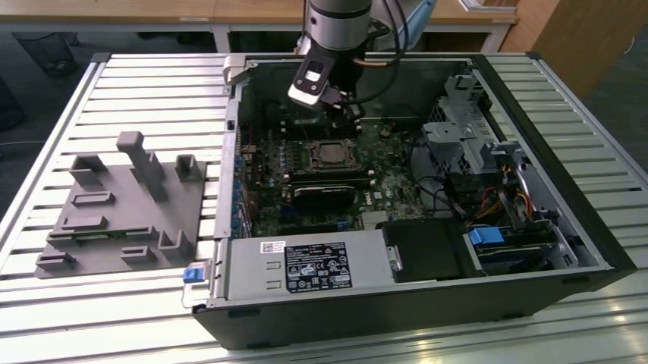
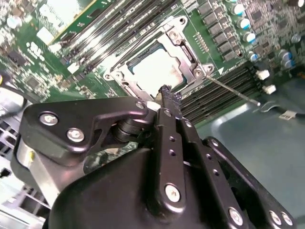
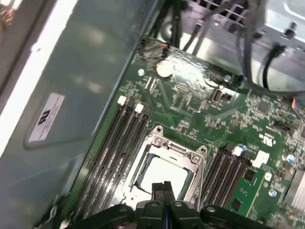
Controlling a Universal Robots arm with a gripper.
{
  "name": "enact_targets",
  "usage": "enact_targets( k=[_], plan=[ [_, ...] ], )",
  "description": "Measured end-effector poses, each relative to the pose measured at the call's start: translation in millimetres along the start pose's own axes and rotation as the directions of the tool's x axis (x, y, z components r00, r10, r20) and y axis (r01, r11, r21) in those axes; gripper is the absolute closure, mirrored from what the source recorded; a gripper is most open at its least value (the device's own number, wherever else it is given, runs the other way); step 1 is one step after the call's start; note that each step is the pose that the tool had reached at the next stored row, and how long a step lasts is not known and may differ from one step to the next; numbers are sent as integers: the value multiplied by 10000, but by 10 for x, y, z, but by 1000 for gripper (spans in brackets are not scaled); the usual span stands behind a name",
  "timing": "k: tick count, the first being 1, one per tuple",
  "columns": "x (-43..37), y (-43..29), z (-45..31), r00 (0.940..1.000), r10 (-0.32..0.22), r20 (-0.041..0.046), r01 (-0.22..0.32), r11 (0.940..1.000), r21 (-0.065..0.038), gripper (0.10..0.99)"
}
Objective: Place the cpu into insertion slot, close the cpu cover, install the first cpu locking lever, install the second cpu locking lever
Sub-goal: 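Install the first cpu locking lever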
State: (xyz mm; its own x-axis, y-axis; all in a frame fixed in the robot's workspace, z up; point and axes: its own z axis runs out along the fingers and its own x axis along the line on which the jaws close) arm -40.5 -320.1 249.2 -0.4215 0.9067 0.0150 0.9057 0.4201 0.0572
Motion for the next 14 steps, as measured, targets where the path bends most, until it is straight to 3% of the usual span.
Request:
enact_targets(
  k=[3,7,10,14],
  plan=[
    [0,0,2,9985,-550,-32,550,9985,7,980],
    [0,0,5,9921,-1253,-72,1254,9921,15,980],
    [0,-1,7,9853,-1707,-100,1708,9853,18,980],
    [0,-1,10,9703,-2416,-143,2416,9704,20,980]
  ],
)
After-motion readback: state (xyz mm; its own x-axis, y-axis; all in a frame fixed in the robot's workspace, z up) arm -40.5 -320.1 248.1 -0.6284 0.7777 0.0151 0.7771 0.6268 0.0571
